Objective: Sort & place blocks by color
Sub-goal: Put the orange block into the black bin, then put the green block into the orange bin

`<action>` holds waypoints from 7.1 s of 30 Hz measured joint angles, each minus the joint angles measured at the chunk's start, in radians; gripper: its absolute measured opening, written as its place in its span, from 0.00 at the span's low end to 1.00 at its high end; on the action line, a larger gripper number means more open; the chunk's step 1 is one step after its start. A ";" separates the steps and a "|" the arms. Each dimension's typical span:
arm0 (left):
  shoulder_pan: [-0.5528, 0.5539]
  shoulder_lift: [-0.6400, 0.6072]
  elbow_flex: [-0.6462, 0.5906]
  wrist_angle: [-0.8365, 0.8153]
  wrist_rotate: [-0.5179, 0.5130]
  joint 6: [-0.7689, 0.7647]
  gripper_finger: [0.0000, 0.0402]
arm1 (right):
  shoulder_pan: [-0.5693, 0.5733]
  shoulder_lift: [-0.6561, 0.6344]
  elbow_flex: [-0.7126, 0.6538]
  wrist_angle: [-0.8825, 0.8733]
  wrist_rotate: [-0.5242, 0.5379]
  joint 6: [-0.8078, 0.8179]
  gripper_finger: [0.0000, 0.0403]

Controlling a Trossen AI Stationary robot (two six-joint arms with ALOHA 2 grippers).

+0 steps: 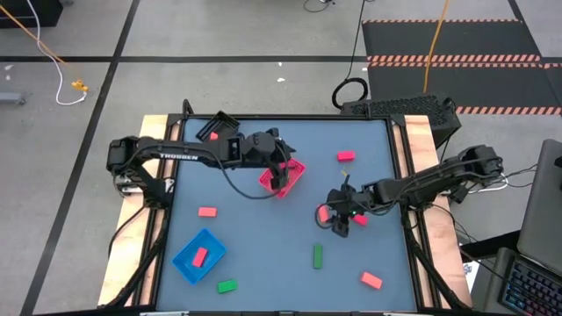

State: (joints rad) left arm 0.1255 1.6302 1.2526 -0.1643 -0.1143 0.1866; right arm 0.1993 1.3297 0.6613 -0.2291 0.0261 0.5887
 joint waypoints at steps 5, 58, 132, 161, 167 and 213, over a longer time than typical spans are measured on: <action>-0.036 0.000 0.000 -0.023 0.000 -0.037 0.66 | -0.001 0.062 0.000 0.101 0.006 0.034 0.70; -0.177 -0.023 -0.001 -0.029 -0.106 0.181 0.66 | -0.076 -0.120 0.000 0.430 0.346 -0.518 0.30; -0.191 -0.012 -0.001 0.024 -0.086 0.092 0.33 | -0.102 -0.053 0.000 0.617 0.188 -0.627 0.44; 0.116 -0.014 -0.031 -0.576 -0.697 -0.226 0.34 | -0.113 -0.053 0.000 0.418 0.314 -0.593 0.46; 0.225 -0.024 -0.087 -0.517 -0.660 -0.211 0.37 | -0.113 -0.053 0.000 0.418 0.313 -0.593 0.46; 0.434 -0.420 -0.514 0.052 0.028 -0.039 0.49 | -0.113 -0.053 -0.001 0.443 0.310 -0.503 0.45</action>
State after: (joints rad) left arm 0.5600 1.2100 0.7383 -0.1128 -0.0866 0.1479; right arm 0.0868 1.2770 0.6601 0.2134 0.3359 0.0856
